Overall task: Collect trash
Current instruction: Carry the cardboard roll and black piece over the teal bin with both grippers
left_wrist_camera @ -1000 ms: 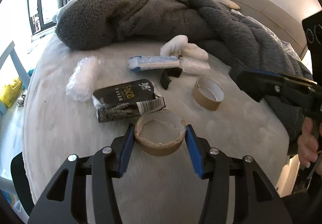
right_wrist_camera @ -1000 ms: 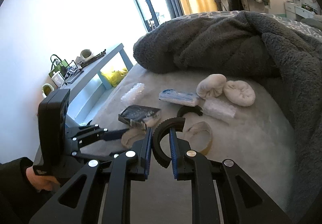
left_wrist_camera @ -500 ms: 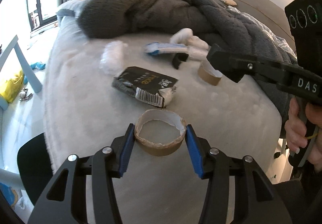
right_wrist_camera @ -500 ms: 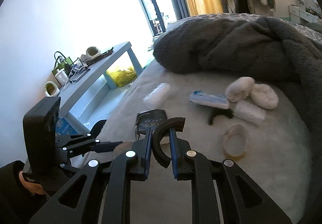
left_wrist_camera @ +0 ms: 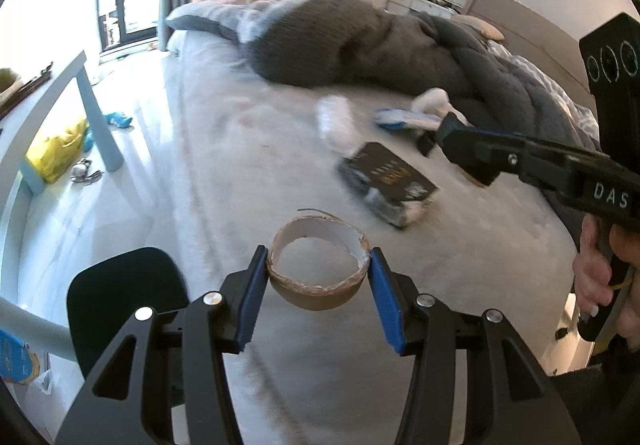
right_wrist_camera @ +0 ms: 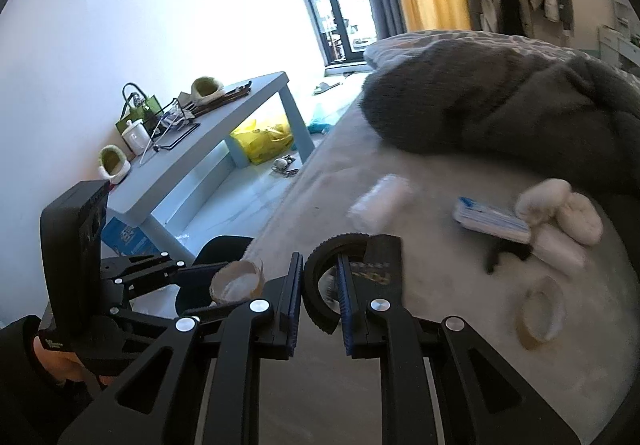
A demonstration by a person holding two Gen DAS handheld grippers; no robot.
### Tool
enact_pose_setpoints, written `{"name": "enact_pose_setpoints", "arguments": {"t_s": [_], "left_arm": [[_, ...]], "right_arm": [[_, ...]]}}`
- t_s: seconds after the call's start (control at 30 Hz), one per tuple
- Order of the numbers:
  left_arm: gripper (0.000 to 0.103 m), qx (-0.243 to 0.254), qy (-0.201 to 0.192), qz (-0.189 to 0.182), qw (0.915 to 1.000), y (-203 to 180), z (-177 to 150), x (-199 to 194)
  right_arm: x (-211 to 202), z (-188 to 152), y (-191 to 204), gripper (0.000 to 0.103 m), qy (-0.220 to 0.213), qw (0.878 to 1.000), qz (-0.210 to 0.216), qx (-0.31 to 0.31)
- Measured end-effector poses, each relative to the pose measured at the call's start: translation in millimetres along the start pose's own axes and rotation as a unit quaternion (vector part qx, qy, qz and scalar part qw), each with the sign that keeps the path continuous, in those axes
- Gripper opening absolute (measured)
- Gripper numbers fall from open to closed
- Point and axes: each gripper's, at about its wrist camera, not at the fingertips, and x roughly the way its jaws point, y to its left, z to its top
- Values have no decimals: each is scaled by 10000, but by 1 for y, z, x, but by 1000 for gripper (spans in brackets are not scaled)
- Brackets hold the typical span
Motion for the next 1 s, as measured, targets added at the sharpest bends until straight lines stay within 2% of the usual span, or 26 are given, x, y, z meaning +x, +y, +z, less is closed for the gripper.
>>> {"name": "enact_pose_setpoints", "arguments": {"t_s": [0.53, 1.0], "left_arm": [[54, -711, 196, 591, 9955, 92, -29, -4], [54, -1446, 619, 886, 9836, 168, -68, 7]], "right_arm": [[52, 22, 65, 17, 250, 9990, 211, -318], [110, 26, 129, 17, 606, 9951, 531, -571]]}}
